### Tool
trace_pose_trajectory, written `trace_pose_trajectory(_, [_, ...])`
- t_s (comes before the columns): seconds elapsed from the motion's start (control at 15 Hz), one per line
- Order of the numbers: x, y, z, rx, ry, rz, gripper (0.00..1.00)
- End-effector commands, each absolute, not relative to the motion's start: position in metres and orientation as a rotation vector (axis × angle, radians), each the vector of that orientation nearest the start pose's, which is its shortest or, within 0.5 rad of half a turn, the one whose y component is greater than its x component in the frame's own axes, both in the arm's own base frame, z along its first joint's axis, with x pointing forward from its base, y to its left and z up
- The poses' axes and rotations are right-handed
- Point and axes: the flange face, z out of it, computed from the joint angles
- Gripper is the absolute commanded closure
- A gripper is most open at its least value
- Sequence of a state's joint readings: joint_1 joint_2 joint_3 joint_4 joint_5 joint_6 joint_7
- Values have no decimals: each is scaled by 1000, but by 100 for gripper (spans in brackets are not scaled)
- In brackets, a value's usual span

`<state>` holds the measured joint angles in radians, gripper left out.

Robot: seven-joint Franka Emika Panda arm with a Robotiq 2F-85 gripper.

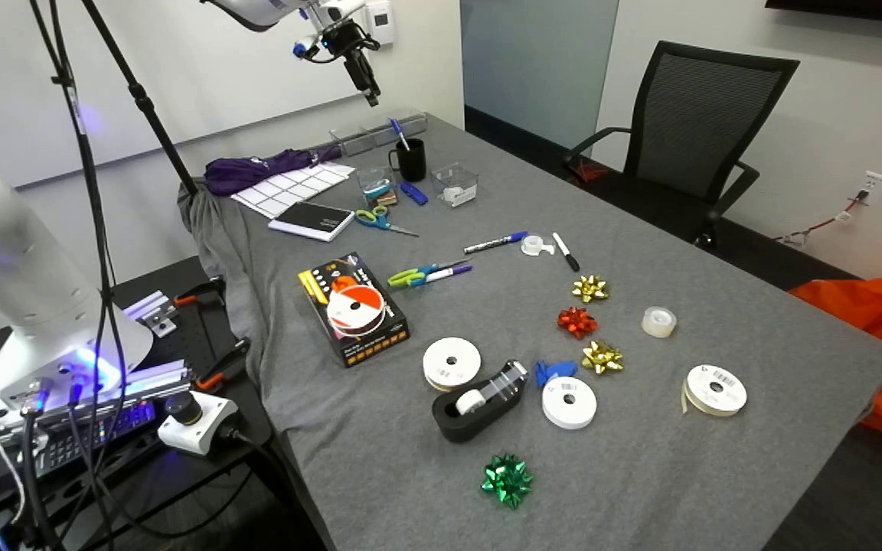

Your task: Pick up the black mug and move it to the right of the table in between the two scissors

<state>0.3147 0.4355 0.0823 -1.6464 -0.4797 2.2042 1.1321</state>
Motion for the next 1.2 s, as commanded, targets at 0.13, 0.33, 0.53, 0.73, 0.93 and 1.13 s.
trace_pose_trajectory(0.13, [647, 255, 351, -3199, 706, -356, 0])
trace_pose_trajectory(0.33, [655, 260, 331, -3237, 634, -254, 0])
trace_pose_trajectory(0.53, [667, 265, 313, -3281, 495, -206, 0])
trace_pose_trajectory(0.73, [678, 271, 295, -3280, 311, -203, 0])
trace_pose_trajectory(0.93, [686, 277, 281, -3209, 266, -208, 0])
trace_pose_trajectory(1.13, [696, 281, 265, -3108, 324, -222, 0])
